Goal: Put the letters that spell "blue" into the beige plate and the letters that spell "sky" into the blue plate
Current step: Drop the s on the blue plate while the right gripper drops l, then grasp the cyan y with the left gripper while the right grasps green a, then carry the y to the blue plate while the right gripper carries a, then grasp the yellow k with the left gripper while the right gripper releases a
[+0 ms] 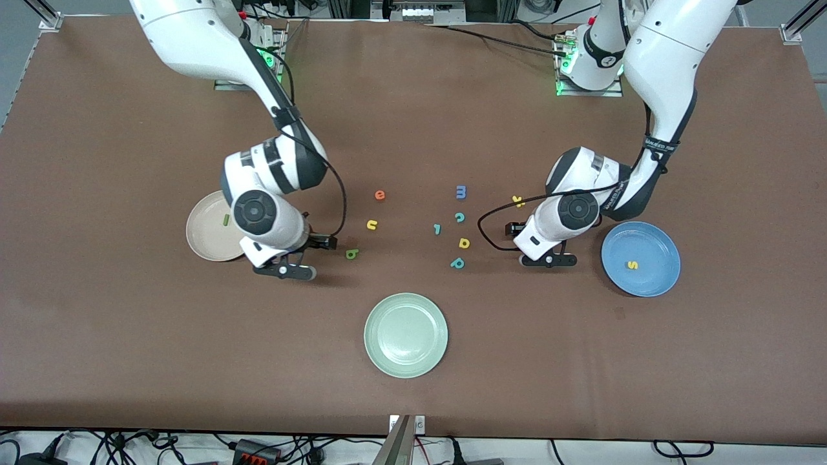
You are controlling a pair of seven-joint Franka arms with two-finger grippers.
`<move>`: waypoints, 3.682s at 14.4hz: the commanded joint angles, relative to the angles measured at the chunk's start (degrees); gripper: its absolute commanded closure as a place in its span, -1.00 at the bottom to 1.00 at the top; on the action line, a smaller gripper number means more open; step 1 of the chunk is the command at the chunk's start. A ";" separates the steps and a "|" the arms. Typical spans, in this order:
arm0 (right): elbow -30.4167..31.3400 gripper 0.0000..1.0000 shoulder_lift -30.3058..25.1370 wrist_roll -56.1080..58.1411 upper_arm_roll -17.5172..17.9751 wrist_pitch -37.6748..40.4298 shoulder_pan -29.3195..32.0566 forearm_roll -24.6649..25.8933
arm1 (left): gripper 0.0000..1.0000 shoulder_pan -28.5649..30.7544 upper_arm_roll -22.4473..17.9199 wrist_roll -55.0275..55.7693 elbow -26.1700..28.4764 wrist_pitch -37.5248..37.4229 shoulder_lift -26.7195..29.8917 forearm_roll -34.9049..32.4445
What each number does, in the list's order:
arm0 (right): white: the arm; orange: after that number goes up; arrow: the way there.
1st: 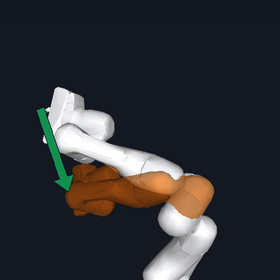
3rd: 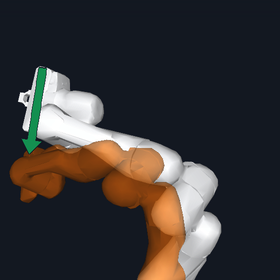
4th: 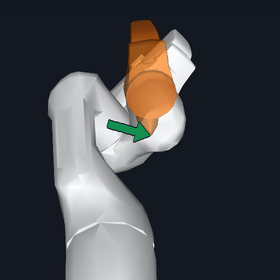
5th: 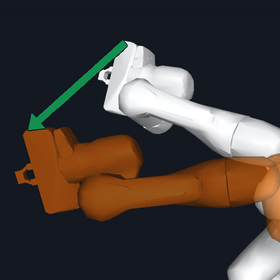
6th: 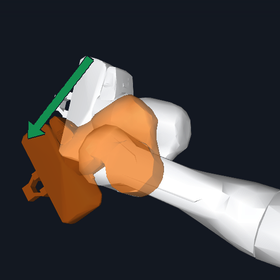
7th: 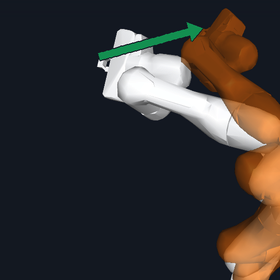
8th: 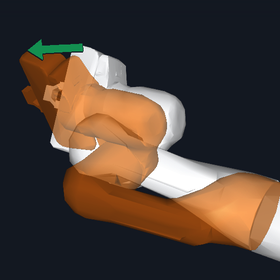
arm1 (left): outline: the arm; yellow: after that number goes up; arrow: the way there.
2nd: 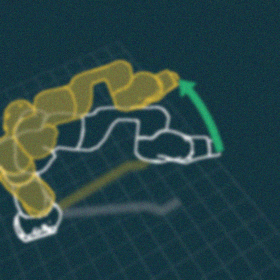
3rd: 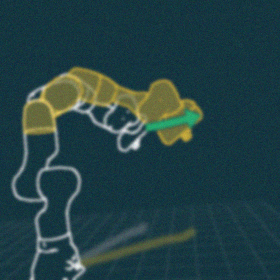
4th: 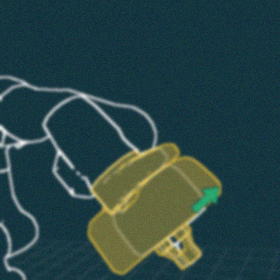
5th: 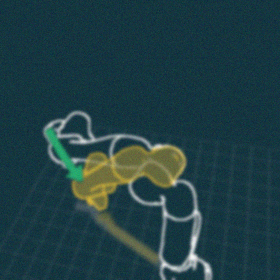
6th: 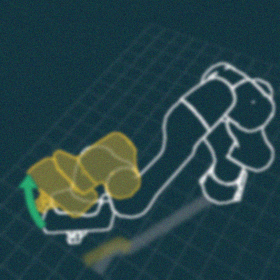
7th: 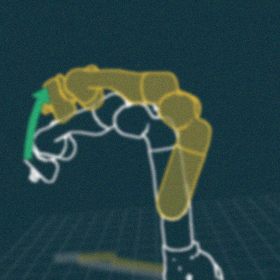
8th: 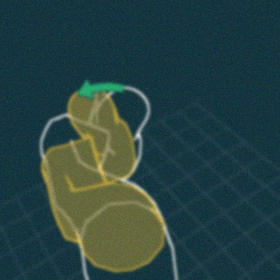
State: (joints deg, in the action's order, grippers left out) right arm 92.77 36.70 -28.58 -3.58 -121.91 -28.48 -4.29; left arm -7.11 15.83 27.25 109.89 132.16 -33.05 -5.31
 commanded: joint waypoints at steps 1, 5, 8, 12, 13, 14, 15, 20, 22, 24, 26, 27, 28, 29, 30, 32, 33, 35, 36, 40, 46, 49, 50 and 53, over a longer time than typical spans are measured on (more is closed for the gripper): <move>-3.46 -1.00 3.63 0.37 -0.38 -2.53 -3.32 -0.36 | -0.73 -1.59 -0.01 2.81 1.11 4.24 -0.43 -1.02; -5.49 -1.00 6.27 0.37 -0.38 -6.06 -5.18 -0.10 | -0.72 -1.77 -0.10 2.90 1.90 5.39 -0.97 -1.11; -5.49 -1.00 7.85 0.11 -0.38 -9.31 -6.50 0.07 | -0.42 -1.68 -0.19 2.98 2.17 5.12 -0.79 -1.11; -5.23 -0.90 8.83 -0.16 -0.38 -10.20 -6.85 0.16 | 0.50 -1.60 -0.54 2.98 2.43 5.12 -0.88 -1.02; -4.97 -0.87 8.83 0.10 -0.47 -9.93 -6.94 0.25 | 0.56 -1.60 -0.62 2.98 2.43 5.04 -0.79 -1.02; -4.70 -0.80 8.83 0.28 -0.47 -9.84 -6.86 0.25 | 0.59 -1.42 -0.63 2.98 2.43 5.04 -0.62 -1.02; -4.70 -0.73 8.83 0.37 -0.47 -9.75 -6.68 0.25 | 0.61 -1.07 -0.63 2.90 2.43 4.95 -0.44 -1.11; -4.70 -0.35 9.53 0.63 -0.47 -9.84 -6.68 0.25 | 0.60 1.21 -2.91 1.93 -0.98 -5.12 4.65 -1.11; -4.70 -0.18 9.44 0.81 -0.47 -9.67 -6.68 0.25 | 0.59 4.01 -2.91 -0.17 -3.45 -11.02 5.53 -3.99; -4.70 0.08 9.53 0.98 -0.47 -9.67 -6.42 0.25 | 0.59 7.52 -2.74 -1.41 -2.93 -13.76 6.68 -12.49; -4.70 0.32 9.53 1.07 -0.47 -9.67 -6.24 0.25 | 0.58 11.92 -2.38 -6.13 -2.23 -14.83 6.68 -13.68; -4.70 0.42 9.53 1.25 -0.47 -9.67 -6.15 0.25 | 0.53 12.98 -2.47 -8.42 -2.14 -14.83 6.42 -14.11; -4.70 0.53 9.44 1.42 -0.47 -9.67 -6.06 0.25 | 0.53 14.21 -2.56 -9.83 -1.62 -14.74 6.24 -14.20; -4.70 0.55 9.44 1.51 -0.47 -9.67 -6.06 0.25 | 0.52 15.96 -2.56 -11.15 -0.66 -14.56 6.07 -14.29; -4.70 0.60 9.44 1.51 -0.47 -9.67 -5.98 0.25 | 0.44 17.03 -2.47 -12.04 -0.12 -14.65 6.06 -14.29; -4.87 0.61 9.00 1.60 -0.64 -8.62 -5.36 -0.01 | 0.11 17.82 -2.56 -13.27 -0.03 -14.56 5.89 -14.29; -4.96 0.61 8.57 1.69 -0.64 -7.65 -4.32 -0.19 | -0.45 17.83 -2.47 -12.84 -0.03 -14.65 5.89 -14.20; -4.27 0.61 5.59 4.40 -0.90 -1.44 -2.64 -0.28 | -0.79 17.83 -2.03 -12.31 0.32 -15.18 6.06 -14.12; -3.39 0.61 3.75 6.59 -0.99 1.47 -0.37 -0.19 | -0.80 17.57 -1.68 -11.87 0.76 -15.44 6.24 -14.12; 8.10 0.61 -5.48 14.59 -0.99 3.78 7.01 -0.10 | -0.80 17.92 7.96 -6.44 1.54 -23.51 7.91 -13.85; 21.92 0.60 -13.49 24.80 -1.08 3.96 15.47 0.25 | -0.70 17.30 18.00 9.29 8.47 -12.67 6.95 -13.85; 24.65 0.57 -12.54 24.98 -1.08 1.60 16.69 0.16 | -0.70 17.21 19.06 14.49 15.16 0.17 6.42 -13.94; 24.74 0.56 -11.84 25.07 -1.08 0.89 17.14 0.16 | -0.70 17.30 19.06 14.76 15.52 1.42 5.46 -13.94; 23.61 -0.99 -10.42 24.11 -1.08 -0.70 17.14 -0.19 | -0.66 16.25 18.97 17.92 15.70 5.63 2.82 -13.94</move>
State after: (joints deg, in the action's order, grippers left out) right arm 116.71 26.23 -4.27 -5.56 -121.56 -12.41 -4.22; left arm 9.21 34.20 42.47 125.54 134.89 -28.79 -18.12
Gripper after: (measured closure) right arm 0.621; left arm 0.159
